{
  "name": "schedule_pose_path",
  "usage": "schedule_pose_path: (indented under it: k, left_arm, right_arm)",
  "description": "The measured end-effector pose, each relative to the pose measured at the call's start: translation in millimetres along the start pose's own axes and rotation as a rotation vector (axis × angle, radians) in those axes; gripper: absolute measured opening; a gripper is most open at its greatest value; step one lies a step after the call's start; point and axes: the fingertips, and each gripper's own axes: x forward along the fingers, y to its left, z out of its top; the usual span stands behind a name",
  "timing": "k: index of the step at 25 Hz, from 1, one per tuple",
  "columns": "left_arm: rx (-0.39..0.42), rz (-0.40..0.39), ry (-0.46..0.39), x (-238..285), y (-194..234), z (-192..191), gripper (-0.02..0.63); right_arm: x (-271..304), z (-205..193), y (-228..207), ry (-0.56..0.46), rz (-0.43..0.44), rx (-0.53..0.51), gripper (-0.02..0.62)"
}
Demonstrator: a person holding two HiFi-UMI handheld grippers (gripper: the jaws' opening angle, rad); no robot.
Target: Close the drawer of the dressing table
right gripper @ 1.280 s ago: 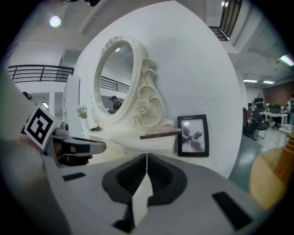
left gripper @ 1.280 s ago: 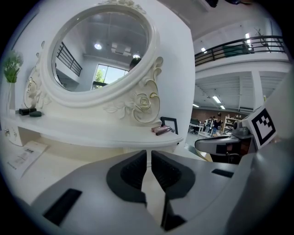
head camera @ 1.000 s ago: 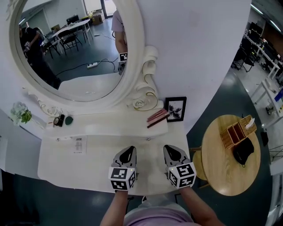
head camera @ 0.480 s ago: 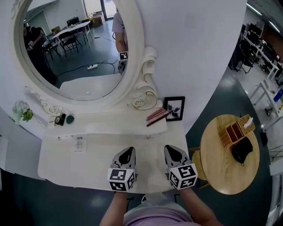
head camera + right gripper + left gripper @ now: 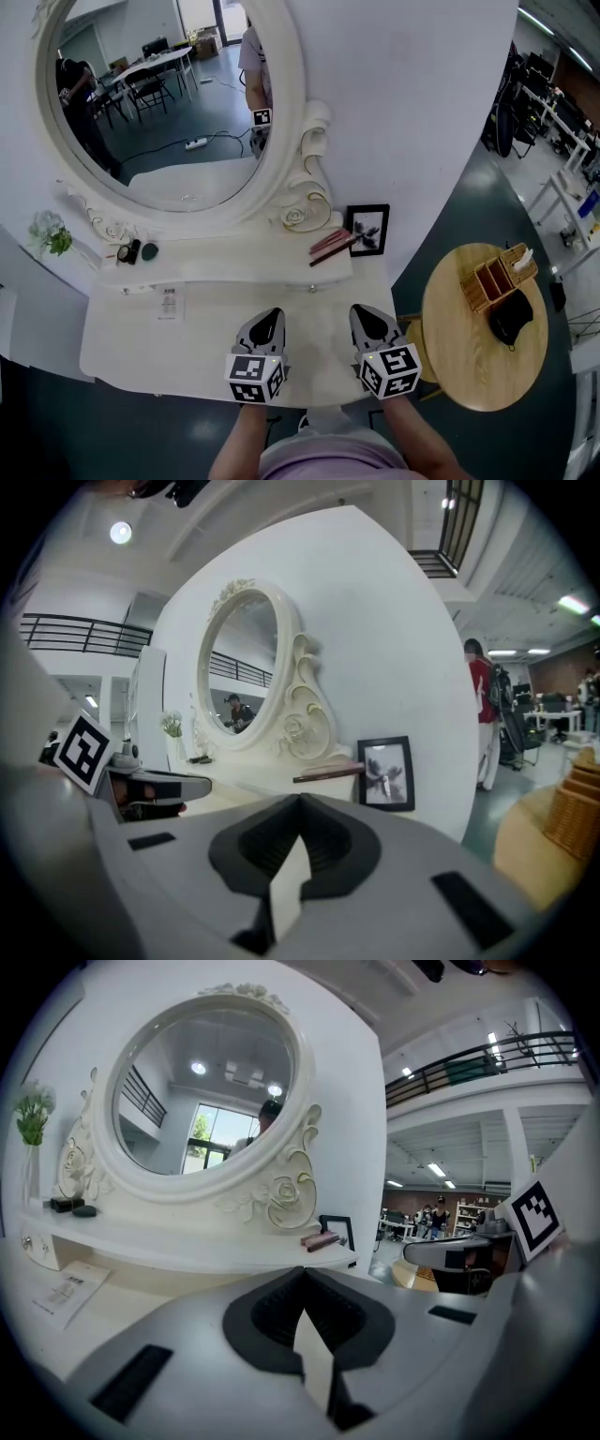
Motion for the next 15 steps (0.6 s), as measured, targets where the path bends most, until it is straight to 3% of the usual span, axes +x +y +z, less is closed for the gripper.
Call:
schedule_pose_path:
  k: [15]
  left_arm:
    - [-0.009, 0.012, -0.010, -7.4, 5.9, 3.3, 0.002]
  right_arm:
    - [-2.0, 2.3, 3.5, -0.001, 0.001, 0.001, 0.003]
